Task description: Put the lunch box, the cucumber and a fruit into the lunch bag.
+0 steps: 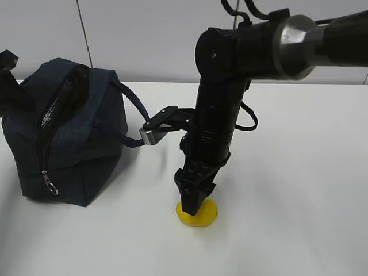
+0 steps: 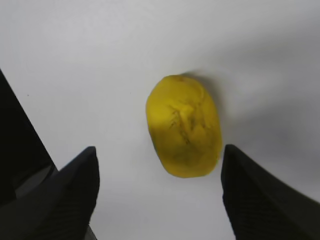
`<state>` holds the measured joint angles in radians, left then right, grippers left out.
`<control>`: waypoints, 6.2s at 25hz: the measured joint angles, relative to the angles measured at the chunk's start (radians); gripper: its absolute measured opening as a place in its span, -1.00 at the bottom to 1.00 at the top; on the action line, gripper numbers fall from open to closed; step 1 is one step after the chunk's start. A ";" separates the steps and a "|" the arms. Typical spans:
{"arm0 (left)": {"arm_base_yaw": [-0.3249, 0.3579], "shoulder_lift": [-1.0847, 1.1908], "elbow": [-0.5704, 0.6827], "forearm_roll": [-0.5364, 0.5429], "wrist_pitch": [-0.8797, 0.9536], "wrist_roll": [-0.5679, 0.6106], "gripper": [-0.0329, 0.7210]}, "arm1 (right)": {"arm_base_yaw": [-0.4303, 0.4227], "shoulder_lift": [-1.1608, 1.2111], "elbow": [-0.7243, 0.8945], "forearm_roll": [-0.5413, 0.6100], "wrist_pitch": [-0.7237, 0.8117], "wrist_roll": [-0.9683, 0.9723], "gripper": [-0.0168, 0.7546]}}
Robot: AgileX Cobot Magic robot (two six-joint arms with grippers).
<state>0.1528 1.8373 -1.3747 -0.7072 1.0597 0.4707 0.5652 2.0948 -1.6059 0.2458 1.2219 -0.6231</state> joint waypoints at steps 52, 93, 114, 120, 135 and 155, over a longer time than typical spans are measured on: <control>0.000 0.000 0.000 0.008 -0.004 0.000 -0.93 | 0.006 0.129 -0.093 -0.023 -0.020 0.121 0.06; 0.000 0.000 0.000 -0.156 0.127 0.042 -0.93 | 0.006 0.089 -0.255 0.970 -0.571 0.157 0.06; 0.000 0.000 0.000 -0.158 0.127 0.042 -0.93 | 0.006 0.124 -0.256 1.038 -0.622 0.068 0.47; 0.000 0.000 0.000 -0.158 0.127 0.042 -0.93 | -0.019 0.124 -0.311 1.040 -0.484 0.052 0.47; 0.000 0.000 0.000 -0.158 0.127 0.044 -0.93 | -0.113 0.124 -0.394 0.689 -0.153 0.209 0.33; 0.000 0.000 0.000 -0.156 0.128 0.044 -0.93 | -0.055 0.156 -0.439 0.472 -0.262 0.462 0.33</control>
<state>0.1528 1.8373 -1.3747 -0.8630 1.1879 0.5146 0.5107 2.2512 -2.0448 0.7178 0.9595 -0.1608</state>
